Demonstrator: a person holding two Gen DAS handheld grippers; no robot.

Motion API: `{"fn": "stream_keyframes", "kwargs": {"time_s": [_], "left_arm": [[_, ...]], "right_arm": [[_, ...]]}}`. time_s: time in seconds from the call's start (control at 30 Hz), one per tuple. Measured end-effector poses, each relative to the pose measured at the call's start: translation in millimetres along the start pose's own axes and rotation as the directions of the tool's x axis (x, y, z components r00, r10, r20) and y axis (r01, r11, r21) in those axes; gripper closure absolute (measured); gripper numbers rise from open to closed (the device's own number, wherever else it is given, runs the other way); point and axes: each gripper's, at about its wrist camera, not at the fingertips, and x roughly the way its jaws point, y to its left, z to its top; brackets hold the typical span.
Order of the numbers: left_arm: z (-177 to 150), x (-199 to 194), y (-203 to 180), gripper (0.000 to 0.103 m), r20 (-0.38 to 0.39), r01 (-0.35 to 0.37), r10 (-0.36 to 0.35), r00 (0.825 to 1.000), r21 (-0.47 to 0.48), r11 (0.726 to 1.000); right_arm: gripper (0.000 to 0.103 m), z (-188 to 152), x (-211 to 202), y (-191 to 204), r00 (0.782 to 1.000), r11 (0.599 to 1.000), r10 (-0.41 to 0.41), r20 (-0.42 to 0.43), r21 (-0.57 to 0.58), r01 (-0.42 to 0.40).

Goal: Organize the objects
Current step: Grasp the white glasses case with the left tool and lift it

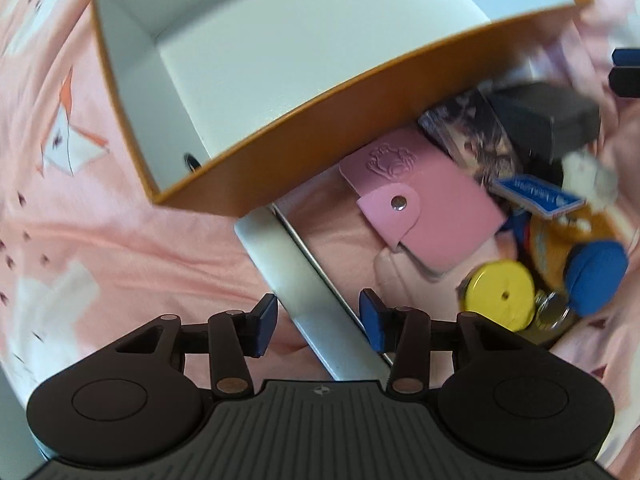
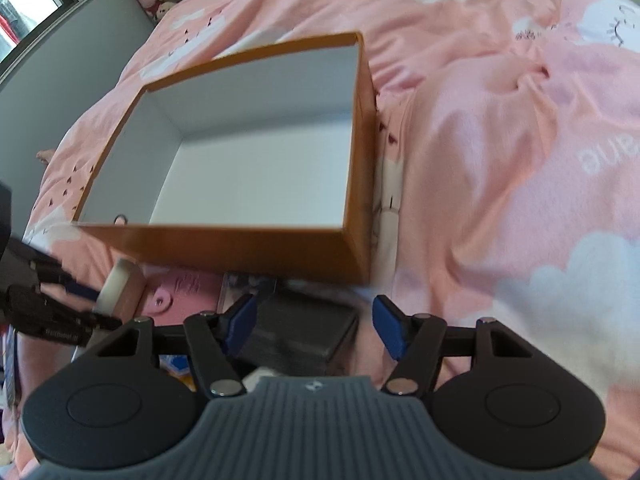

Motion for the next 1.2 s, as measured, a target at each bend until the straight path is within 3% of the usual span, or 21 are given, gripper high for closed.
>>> {"fn": "stream_keyframes", "kwargs": {"time_s": [0.1,0.17,0.23,0.33,0.47,0.67,0.83,1.03,1.2], "left_arm": [[7,7,6,0.049,-0.022,0.043,-0.044,0.999,-0.043,0.998],[9,17,22,0.047,-0.039,0.124,-0.132,0.991,-0.151,0.981],[9,29,36,0.046,-0.048,0.158,-0.175,0.983,-0.246,0.956],[10,40,44,0.052,-0.047,0.115,-0.136,0.99,-0.31,0.944],[7,45,39,0.058,-0.063,0.074,-0.096,0.993,-0.28,0.957],[-17,12,44,0.062,0.065,0.164,-0.151,0.986,-0.345,0.924],[-41,3,30,0.061,0.167,0.18,-0.127,0.978,-0.354,0.918],[-51,0,23,0.065,0.259,0.221,-0.118,0.959,-0.415,0.882],[-87,-32,22,0.07,0.415,0.242,-0.059,0.908,-0.403,0.883]], "right_arm": [[0.039,-8,-2,-1,0.999,0.999,0.036,-0.028,0.01,-0.035],[0.04,-14,-5,0,0.995,0.996,0.082,-0.053,0.021,-0.081],[0.04,-18,-7,3,0.991,0.993,0.115,-0.063,0.025,-0.114],[0.04,-23,-11,7,0.993,0.994,0.105,-0.054,0.005,-0.105],[0.04,-26,-11,6,0.994,0.995,0.096,-0.052,0.013,-0.095],[0.04,-28,-12,10,0.994,0.995,0.097,-0.046,-0.006,-0.097],[0.04,-29,-10,21,0.988,0.989,0.14,-0.066,-0.034,-0.143],[0.041,-35,-15,37,0.968,0.971,0.22,-0.117,-0.068,-0.229],[0.057,-50,-17,44,0.947,0.961,0.259,-0.192,-0.047,-0.273]]}}
